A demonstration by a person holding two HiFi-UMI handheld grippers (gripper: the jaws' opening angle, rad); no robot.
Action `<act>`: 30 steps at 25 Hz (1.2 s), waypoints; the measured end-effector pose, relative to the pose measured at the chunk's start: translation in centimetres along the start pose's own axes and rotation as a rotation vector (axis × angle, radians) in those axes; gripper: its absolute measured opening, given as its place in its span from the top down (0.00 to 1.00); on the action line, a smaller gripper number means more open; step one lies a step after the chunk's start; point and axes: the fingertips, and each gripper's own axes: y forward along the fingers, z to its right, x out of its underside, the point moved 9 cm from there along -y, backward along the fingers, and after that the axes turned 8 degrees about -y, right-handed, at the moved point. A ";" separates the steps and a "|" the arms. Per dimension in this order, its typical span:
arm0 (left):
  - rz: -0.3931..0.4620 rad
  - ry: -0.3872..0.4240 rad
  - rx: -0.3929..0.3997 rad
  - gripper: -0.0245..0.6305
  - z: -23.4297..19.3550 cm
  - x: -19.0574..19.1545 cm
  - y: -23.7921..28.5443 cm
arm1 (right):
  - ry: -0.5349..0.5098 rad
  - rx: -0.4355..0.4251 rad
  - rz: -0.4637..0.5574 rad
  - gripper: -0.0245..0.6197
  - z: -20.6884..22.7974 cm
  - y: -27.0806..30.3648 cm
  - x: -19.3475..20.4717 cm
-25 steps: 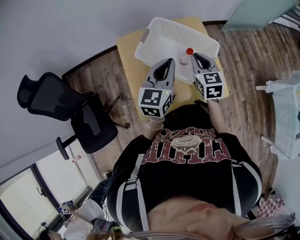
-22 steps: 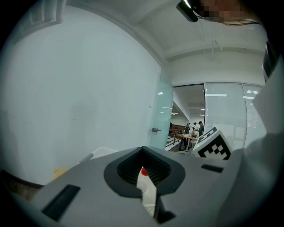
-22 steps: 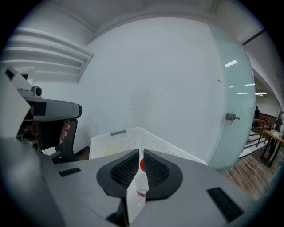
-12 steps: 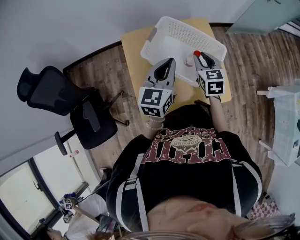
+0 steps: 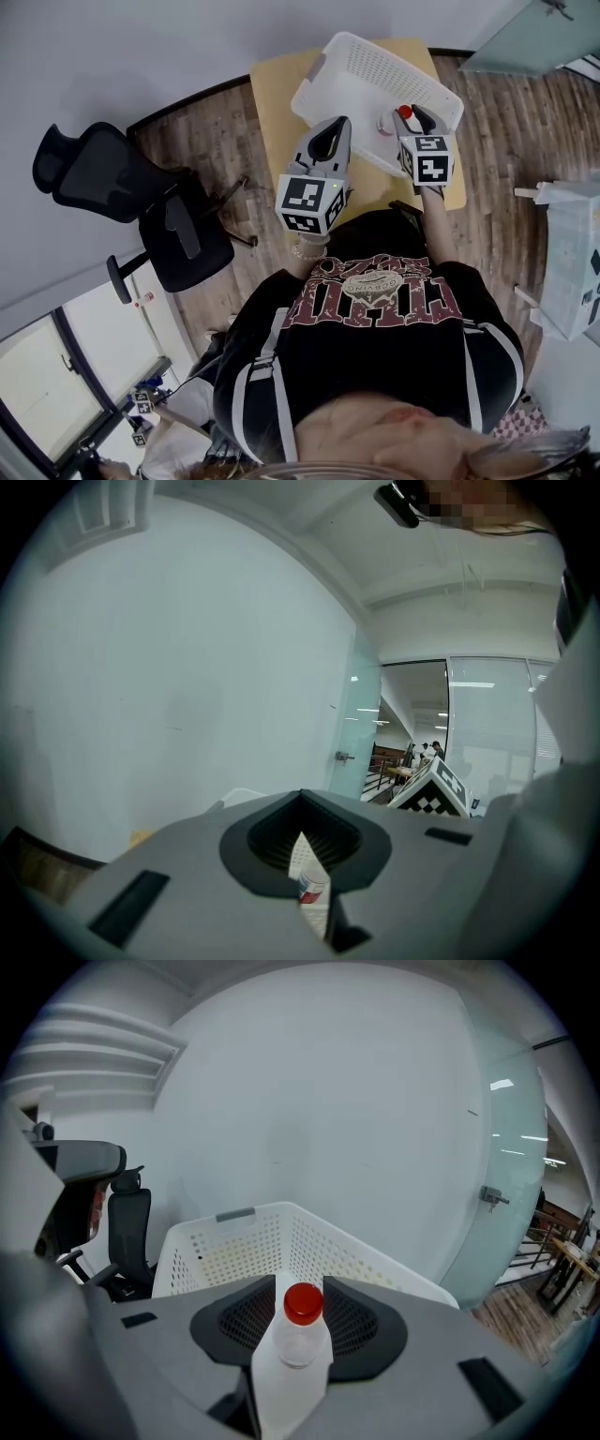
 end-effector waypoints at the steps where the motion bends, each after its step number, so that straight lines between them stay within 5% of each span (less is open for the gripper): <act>1: 0.001 -0.002 -0.003 0.89 -0.1 0.0 0.0 | 0.001 0.001 -0.010 0.73 0.1 0.2 0.1; 30: 0.037 -0.028 -0.054 0.89 -1.2 -0.2 -1.6 | -0.014 -0.059 -0.083 0.72 0.2 2.4 1.1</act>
